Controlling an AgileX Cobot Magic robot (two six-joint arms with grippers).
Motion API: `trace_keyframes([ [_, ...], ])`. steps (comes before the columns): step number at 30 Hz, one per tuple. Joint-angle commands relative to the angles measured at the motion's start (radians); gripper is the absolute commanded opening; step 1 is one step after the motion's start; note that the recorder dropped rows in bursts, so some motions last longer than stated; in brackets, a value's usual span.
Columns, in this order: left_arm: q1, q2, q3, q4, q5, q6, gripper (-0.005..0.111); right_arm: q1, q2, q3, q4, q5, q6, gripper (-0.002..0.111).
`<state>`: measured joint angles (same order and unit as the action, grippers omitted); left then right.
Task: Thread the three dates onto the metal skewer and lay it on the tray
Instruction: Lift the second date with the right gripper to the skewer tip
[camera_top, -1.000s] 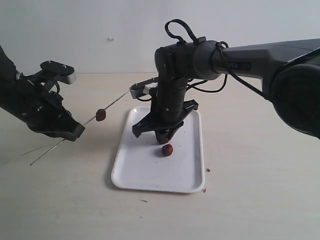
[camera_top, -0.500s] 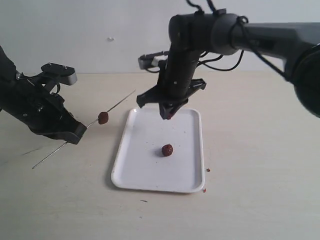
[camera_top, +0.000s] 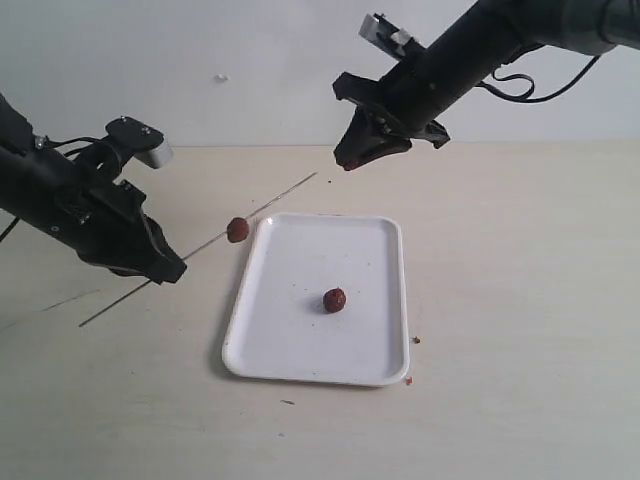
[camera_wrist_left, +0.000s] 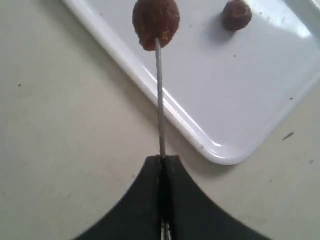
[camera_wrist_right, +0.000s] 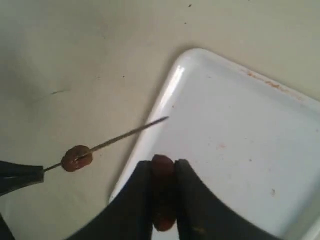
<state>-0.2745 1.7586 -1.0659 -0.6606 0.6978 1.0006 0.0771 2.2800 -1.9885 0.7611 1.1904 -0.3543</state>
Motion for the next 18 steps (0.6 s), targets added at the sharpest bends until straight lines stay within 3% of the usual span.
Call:
trace_keyframes([
  [1, 0.002, 0.001, -0.008, -0.122, 0.003, 0.223, 0.000, -0.037, -0.010, -0.008, 0.052, 0.031, -0.077, 0.009],
  [4, 0.002, 0.013, -0.008, -0.190, 0.001, 0.328, 0.000, -0.051, -0.010, -0.008, 0.055, 0.031, -0.121, 0.009],
  [11, 0.002, 0.063, -0.008, -0.196, -0.064, 0.423, 0.000, -0.095, -0.010, -0.008, 0.111, 0.031, -0.159, 0.009],
  [18, 0.002, 0.069, -0.006, -0.336, -0.069, 0.629, 0.000, -0.152, -0.010, -0.008, 0.146, 0.031, -0.169, 0.009],
])
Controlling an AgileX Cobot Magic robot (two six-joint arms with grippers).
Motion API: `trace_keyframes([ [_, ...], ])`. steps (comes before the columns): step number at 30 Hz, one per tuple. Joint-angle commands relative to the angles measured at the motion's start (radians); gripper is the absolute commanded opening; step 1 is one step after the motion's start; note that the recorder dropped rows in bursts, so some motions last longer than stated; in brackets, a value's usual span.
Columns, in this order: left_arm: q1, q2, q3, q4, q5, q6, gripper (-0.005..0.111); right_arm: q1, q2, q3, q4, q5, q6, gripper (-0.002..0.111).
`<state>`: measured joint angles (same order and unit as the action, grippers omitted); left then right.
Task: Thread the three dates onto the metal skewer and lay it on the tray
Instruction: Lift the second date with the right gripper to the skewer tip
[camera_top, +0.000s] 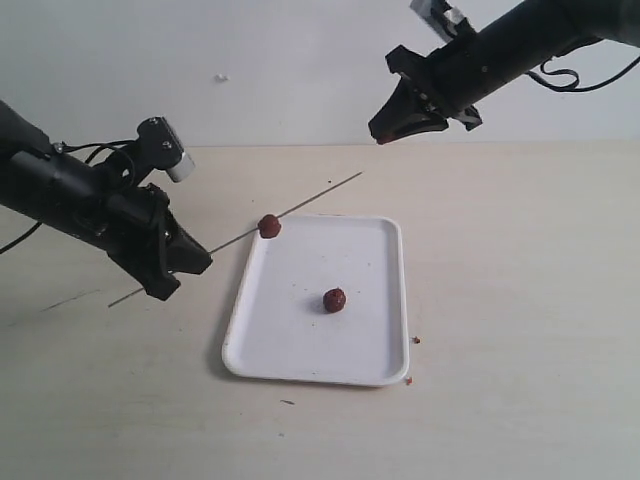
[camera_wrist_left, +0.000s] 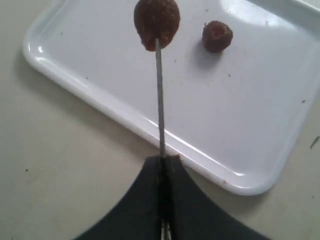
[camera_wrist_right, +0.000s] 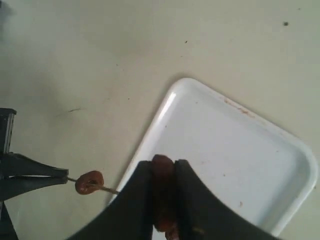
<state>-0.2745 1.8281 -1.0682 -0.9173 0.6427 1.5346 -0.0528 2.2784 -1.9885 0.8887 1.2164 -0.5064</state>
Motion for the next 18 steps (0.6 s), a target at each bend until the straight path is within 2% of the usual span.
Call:
trace_keyframes([
  [1, 0.002, -0.001, -0.003, -0.090, -0.019, 0.112, 0.000, -0.025, -0.008, -0.008, 0.019, 0.005, -0.017, 0.009],
  [7, 0.002, -0.001, -0.003, -0.198, -0.057, 0.265, 0.000, -0.024, -0.008, -0.008, 0.092, 0.005, -0.017, 0.009],
  [12, 0.007, -0.001, -0.003, -0.293, -0.171, 0.395, 0.000, -0.022, -0.008, -0.008, 0.101, 0.005, -0.017, 0.009],
  [16, 0.022, -0.001, -0.003, -0.422, -0.165, 0.533, 0.000, -0.022, -0.008, -0.008, 0.107, 0.005, -0.017, 0.009],
  [18, 0.022, -0.001, -0.003, -0.441, -0.131, 0.560, 0.000, -0.022, -0.008, -0.008, 0.126, 0.005, -0.017, 0.009],
])
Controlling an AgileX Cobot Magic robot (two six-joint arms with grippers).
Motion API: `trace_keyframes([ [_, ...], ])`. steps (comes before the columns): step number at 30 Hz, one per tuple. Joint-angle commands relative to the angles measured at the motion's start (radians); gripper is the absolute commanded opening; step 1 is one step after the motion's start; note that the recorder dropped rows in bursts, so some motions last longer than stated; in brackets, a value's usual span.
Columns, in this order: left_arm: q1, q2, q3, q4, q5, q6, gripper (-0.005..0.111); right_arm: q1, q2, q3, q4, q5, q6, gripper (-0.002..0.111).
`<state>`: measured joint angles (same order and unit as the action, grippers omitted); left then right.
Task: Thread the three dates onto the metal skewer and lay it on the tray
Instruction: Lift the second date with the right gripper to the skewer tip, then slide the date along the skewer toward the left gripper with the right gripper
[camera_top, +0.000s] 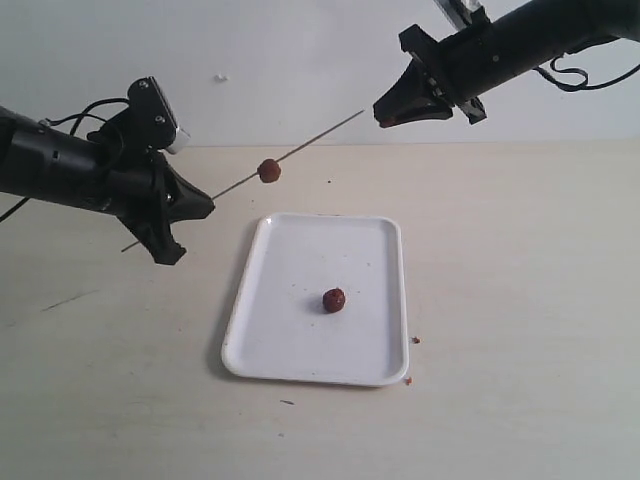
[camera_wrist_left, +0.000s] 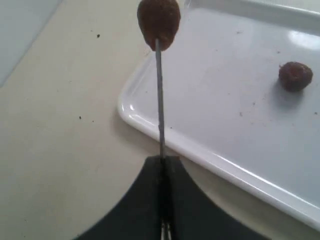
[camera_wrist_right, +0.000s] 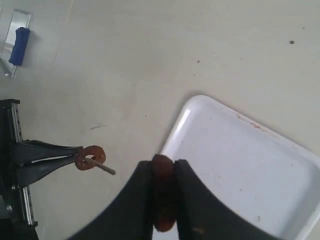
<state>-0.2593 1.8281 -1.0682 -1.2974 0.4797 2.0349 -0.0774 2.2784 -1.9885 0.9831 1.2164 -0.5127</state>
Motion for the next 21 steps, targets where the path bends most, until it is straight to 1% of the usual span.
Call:
trace_keyframes([
  [1, 0.006, -0.001, -0.003, -0.058, 0.028, 0.060, 0.000, 0.002, -0.008, -0.008, 0.063, 0.005, -0.011, 0.009],
  [4, 0.019, 0.015, -0.003, -0.060, 0.021, 0.060, 0.000, 0.002, -0.008, -0.008, 0.139, 0.005, -0.011, 0.009],
  [7, 0.021, 0.031, -0.005, -0.067, 0.006, 0.060, 0.000, 0.002, -0.013, -0.008, 0.139, 0.005, -0.011, 0.009],
  [14, 0.021, 0.045, -0.016, -0.074, 0.006, 0.060, 0.000, 0.002, -0.038, -0.008, 0.111, 0.005, -0.011, 0.009],
  [18, 0.021, 0.045, -0.016, -0.073, 0.008, 0.060, 0.000, 0.002, -0.044, -0.008, 0.054, 0.005, 0.020, 0.009],
  [21, 0.021, 0.043, -0.016, -0.073, 0.033, 0.060, 0.000, 0.004, -0.044, 0.012, 0.035, 0.005, 0.024, 0.009],
])
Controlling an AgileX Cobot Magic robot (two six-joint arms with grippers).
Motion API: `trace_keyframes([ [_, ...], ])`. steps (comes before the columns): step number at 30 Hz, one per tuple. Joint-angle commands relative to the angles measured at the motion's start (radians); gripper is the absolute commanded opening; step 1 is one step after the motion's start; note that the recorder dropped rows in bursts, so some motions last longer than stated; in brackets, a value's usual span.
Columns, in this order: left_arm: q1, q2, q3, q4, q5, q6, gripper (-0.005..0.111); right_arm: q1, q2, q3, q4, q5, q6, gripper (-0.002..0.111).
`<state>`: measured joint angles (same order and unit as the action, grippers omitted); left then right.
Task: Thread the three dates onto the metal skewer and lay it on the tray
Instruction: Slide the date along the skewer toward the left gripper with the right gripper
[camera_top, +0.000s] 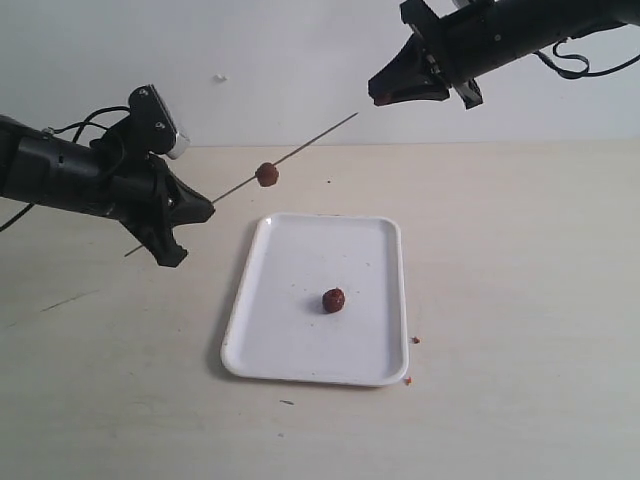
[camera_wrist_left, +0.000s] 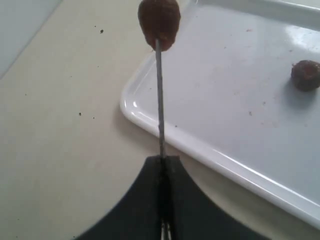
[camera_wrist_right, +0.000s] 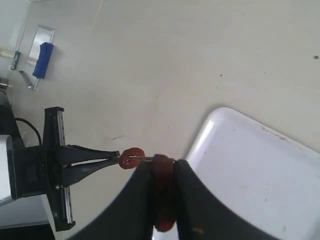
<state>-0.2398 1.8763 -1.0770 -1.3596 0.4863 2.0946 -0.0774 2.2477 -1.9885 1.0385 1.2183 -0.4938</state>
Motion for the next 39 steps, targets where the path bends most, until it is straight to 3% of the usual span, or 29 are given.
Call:
trace_keyframes([
  [1, 0.002, -0.005, -0.007, -0.011, 0.036, 0.000, 0.000, 0.004, -0.013, 0.018, -0.021, 0.003, 0.005, 0.009],
  [9, 0.002, -0.007, -0.010, -0.011, 0.046, 0.000, 0.000, 0.008, -0.016, 0.028, 0.002, 0.003, -0.003, 0.017],
  [39, 0.000, -0.007, -0.015, -0.037, 0.119, 0.000, 0.000, 0.030, -0.016, 0.028, 0.025, 0.003, -0.003, 0.017],
])
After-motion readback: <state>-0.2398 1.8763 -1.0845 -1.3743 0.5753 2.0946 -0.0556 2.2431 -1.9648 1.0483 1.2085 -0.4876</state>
